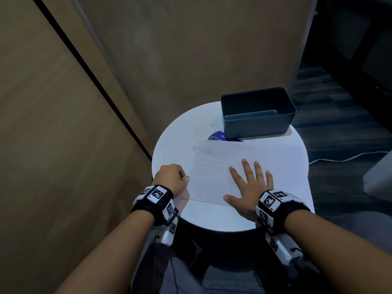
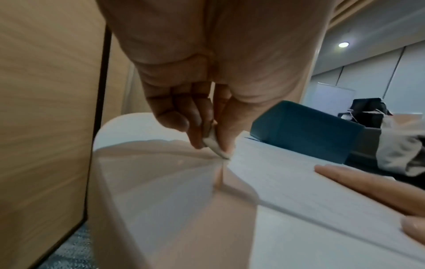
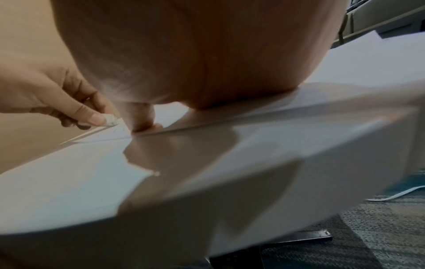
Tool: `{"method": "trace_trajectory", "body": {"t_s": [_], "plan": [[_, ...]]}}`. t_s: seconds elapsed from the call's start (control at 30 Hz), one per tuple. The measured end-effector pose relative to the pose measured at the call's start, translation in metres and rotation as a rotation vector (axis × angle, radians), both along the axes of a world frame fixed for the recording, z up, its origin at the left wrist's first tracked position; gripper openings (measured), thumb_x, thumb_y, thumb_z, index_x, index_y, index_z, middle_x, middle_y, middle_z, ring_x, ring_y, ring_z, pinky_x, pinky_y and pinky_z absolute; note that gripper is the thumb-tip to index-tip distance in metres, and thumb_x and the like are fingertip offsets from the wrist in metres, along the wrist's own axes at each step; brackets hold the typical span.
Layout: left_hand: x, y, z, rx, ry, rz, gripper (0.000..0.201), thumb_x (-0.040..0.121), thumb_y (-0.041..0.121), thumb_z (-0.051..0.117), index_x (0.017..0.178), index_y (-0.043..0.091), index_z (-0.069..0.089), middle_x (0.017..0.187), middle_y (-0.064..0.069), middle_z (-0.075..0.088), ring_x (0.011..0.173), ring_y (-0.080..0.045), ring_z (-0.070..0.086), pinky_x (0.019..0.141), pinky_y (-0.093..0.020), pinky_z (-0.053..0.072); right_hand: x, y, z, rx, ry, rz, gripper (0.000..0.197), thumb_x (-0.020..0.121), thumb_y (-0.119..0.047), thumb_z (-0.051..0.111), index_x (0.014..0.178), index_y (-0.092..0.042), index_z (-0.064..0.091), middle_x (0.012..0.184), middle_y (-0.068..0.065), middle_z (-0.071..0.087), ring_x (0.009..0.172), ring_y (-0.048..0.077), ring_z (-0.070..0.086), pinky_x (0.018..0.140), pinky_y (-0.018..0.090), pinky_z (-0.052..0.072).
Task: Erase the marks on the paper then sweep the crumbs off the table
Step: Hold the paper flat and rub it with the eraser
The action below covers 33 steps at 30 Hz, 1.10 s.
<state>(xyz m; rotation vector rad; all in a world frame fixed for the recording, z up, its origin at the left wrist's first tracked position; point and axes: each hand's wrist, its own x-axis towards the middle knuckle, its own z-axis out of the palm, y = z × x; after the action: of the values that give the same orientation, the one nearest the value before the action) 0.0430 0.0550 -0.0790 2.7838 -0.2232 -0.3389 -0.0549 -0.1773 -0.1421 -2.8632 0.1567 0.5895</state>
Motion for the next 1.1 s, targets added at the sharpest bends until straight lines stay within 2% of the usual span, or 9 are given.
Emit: {"method": "trace_trajectory", "body": {"t_s": [0.13, 0.33, 0.43, 0.57, 0.7, 0.8, 0.87, 0.97, 1.1], "plan": [[-0.007, -0.013, 0.002, -0.087, 0.039, -0.046, 0.016, 0.084, 0.035, 0.071, 0.086, 0.019, 0.071, 0.084, 0.005, 0.068, 0.082, -0.014, 0.063, 0.062, -0.022, 0.047, 0.000, 0.000, 0.002, -0.007, 0.023, -0.018, 0.088, 0.081, -0.083, 0.021, 0.147, -0.045, -0.025, 0.154, -0.003, -0.042, 0.143, 0.031, -0.035, 0.116, 0.059, -0.014], [0.000, -0.022, 0.007, 0.017, -0.032, 0.029, 0.013, 0.090, 0.028, 0.065, 0.092, 0.016, 0.070, 0.100, -0.007, 0.069, 0.095, -0.027, 0.065, 0.080, -0.031, 0.052, -0.001, -0.005, 0.007, 0.001, -0.017, -0.026, 0.088, 0.080, -0.085, 0.020, 0.148, -0.048, -0.021, 0.155, -0.006, -0.039, 0.144, 0.028, -0.034, 0.116, 0.058, -0.016], [-0.002, -0.024, 0.007, -0.065, 0.035, -0.028, 0.012, 0.085, 0.032, 0.069, 0.086, 0.020, 0.070, 0.093, 0.000, 0.069, 0.090, -0.020, 0.064, 0.077, -0.029, 0.053, -0.003, -0.005, 0.006, 0.017, 0.001, -0.021, 0.088, 0.081, -0.084, 0.023, 0.148, -0.048, -0.020, 0.155, -0.006, -0.039, 0.144, 0.028, -0.034, 0.116, 0.057, -0.016], [0.000, -0.016, 0.003, 0.043, 0.001, 0.037, 0.016, 0.088, 0.033, 0.067, 0.088, 0.017, 0.070, 0.094, -0.006, 0.070, 0.088, -0.025, 0.066, 0.078, -0.031, 0.055, -0.002, -0.004, 0.004, 0.012, -0.008, -0.022, 0.088, 0.081, -0.084, 0.022, 0.149, -0.048, -0.020, 0.155, -0.006, -0.039, 0.144, 0.028, -0.033, 0.116, 0.058, -0.016], [-0.003, -0.023, 0.004, -0.022, 0.058, -0.005, 0.016, 0.086, 0.034, 0.069, 0.085, 0.019, 0.069, 0.091, 0.000, 0.068, 0.086, -0.020, 0.065, 0.075, -0.029, 0.054, 0.000, -0.006, 0.004, -0.002, -0.012, -0.014, 0.088, 0.081, -0.085, 0.020, 0.148, -0.047, -0.022, 0.154, -0.005, -0.041, 0.144, 0.029, -0.034, 0.116, 0.058, -0.016], [-0.001, -0.025, 0.006, 0.057, 0.051, 0.047, 0.015, 0.087, 0.030, 0.069, 0.084, 0.015, 0.071, 0.093, -0.006, 0.070, 0.088, -0.027, 0.066, 0.074, -0.030, 0.053, 0.000, -0.004, 0.001, -0.002, -0.016, -0.012, 0.087, 0.081, -0.085, 0.019, 0.148, -0.047, -0.023, 0.154, -0.005, -0.041, 0.144, 0.029, -0.034, 0.116, 0.058, -0.016], [0.005, -0.024, 0.009, 0.089, 0.010, 0.053, 0.016, 0.088, 0.026, 0.066, 0.090, 0.011, 0.072, 0.097, -0.011, 0.070, 0.089, -0.032, 0.066, 0.076, -0.034, 0.055, 0.001, -0.004, 0.001, 0.002, -0.015, -0.010, 0.088, 0.081, -0.085, 0.019, 0.148, -0.047, -0.023, 0.154, -0.005, -0.041, 0.144, 0.029, -0.035, 0.116, 0.059, -0.016], [0.001, -0.030, 0.009, 0.076, 0.041, -0.006, 0.016, 0.088, 0.030, 0.067, 0.091, 0.015, 0.072, 0.097, -0.008, 0.070, 0.091, -0.030, 0.066, 0.079, -0.033, 0.055, -0.001, -0.006, 0.000, -0.005, -0.005, -0.011, 0.088, 0.081, -0.085, 0.019, 0.147, -0.047, -0.023, 0.154, -0.004, -0.042, 0.144, 0.030, -0.034, 0.115, 0.059, -0.016], [0.002, -0.024, 0.008, 0.125, 0.029, 0.053, 0.018, 0.088, 0.031, 0.067, 0.091, 0.014, 0.073, 0.096, -0.009, 0.071, 0.088, -0.031, 0.067, 0.078, -0.035, 0.057, 0.000, -0.004, 0.000, 0.007, -0.015, -0.006, 0.088, 0.081, -0.085, 0.019, 0.148, -0.047, -0.023, 0.153, -0.005, -0.042, 0.144, 0.029, -0.034, 0.115, 0.059, -0.017]]}}
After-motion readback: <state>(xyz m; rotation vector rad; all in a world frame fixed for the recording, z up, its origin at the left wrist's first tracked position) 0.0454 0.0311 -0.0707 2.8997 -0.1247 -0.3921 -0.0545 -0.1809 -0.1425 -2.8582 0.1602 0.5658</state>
